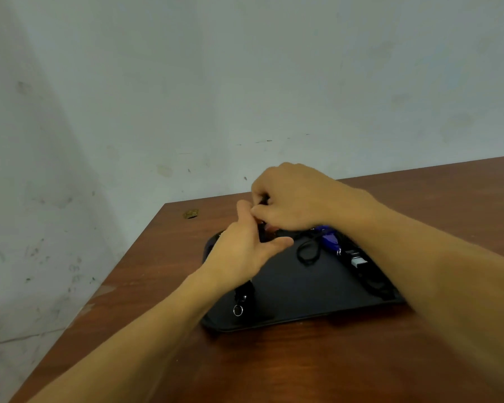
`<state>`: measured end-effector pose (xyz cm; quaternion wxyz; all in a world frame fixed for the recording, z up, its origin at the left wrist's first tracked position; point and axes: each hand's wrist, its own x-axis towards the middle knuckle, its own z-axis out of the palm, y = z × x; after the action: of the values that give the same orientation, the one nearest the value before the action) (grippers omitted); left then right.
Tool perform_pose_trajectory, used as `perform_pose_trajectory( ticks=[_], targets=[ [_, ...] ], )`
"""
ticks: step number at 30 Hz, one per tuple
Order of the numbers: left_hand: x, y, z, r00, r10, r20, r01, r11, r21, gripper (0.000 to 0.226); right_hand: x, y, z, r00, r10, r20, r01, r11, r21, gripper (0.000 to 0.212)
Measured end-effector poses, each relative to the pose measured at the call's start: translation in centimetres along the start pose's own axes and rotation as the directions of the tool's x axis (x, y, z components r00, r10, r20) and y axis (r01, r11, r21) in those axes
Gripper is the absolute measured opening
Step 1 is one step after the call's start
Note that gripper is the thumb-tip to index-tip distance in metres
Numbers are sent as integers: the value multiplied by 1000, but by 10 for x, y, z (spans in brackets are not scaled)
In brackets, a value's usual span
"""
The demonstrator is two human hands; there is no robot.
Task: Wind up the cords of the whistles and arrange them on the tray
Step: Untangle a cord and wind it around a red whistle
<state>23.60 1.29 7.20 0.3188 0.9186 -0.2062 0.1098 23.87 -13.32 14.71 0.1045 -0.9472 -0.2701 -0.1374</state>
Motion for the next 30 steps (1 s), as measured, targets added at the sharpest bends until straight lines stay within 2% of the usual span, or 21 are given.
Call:
perform_pose_trajectory(
  ticks=[1,3,4,5,6,8,9,13,17,18,19,21,23,25,27,30],
  targets=[
    [3,0,-3,998,-51,48,56,994,-93,61,-2,-7,4,999,-38,-38,34,993,-110,18],
    [6,-1,-6,992,8,126,13,987,-162,71,-9,-13,10,990,-132,-54,115,964,-239,16],
    [8,-4,-6,983,41,181,-7,983,-183,61,-12,-14,12,984,-177,-34,162,950,-267,15],
    [4,-3,-8,972,43,233,14,972,-234,35,-16,-14,14,975,-221,-18,207,939,-274,13],
    [3,-2,-10,973,53,226,16,956,-294,6,-19,-14,16,964,-266,-21,250,928,-277,11],
    [-4,4,-16,983,62,175,3,937,-348,34,-25,-10,23,929,-354,-104,323,917,-234,9],
    [-7,7,-20,976,43,213,51,906,-421,35,-29,-6,28,902,-391,-184,355,913,-200,12],
    [-12,13,-34,952,97,290,123,746,-654,24,-38,16,39,763,-393,-513,362,918,-164,20],
    [-21,22,-45,915,230,330,211,424,-881,2,-39,20,30,644,-380,-664,396,908,-137,13],
    [-23,22,-45,913,244,328,215,396,-893,5,-39,22,27,639,-371,-674,400,908,-120,13],
    [-23,19,-44,920,232,317,198,423,-884,11,-40,24,25,646,-355,-676,399,912,-98,12],
    [-22,16,-41,953,148,265,125,603,-788,19,-42,26,22,673,-330,-662,368,926,-87,11],
    [-19,17,-35,980,84,181,44,794,-606,16,-43,17,22,714,-348,-607,330,933,-146,12],
    [-16,19,-30,991,49,125,7,911,-412,21,-42,-1,23,764,-382,-521,328,924,-197,16],
    [-14,21,-30,997,16,70,8,944,-329,27,-45,-14,25,802,-363,-474,324,931,-165,21],
    [-13,16,-37,999,-40,-24,22,864,-503,17,-57,-6,32,844,-149,-515,207,977,56,27]
  ],
)
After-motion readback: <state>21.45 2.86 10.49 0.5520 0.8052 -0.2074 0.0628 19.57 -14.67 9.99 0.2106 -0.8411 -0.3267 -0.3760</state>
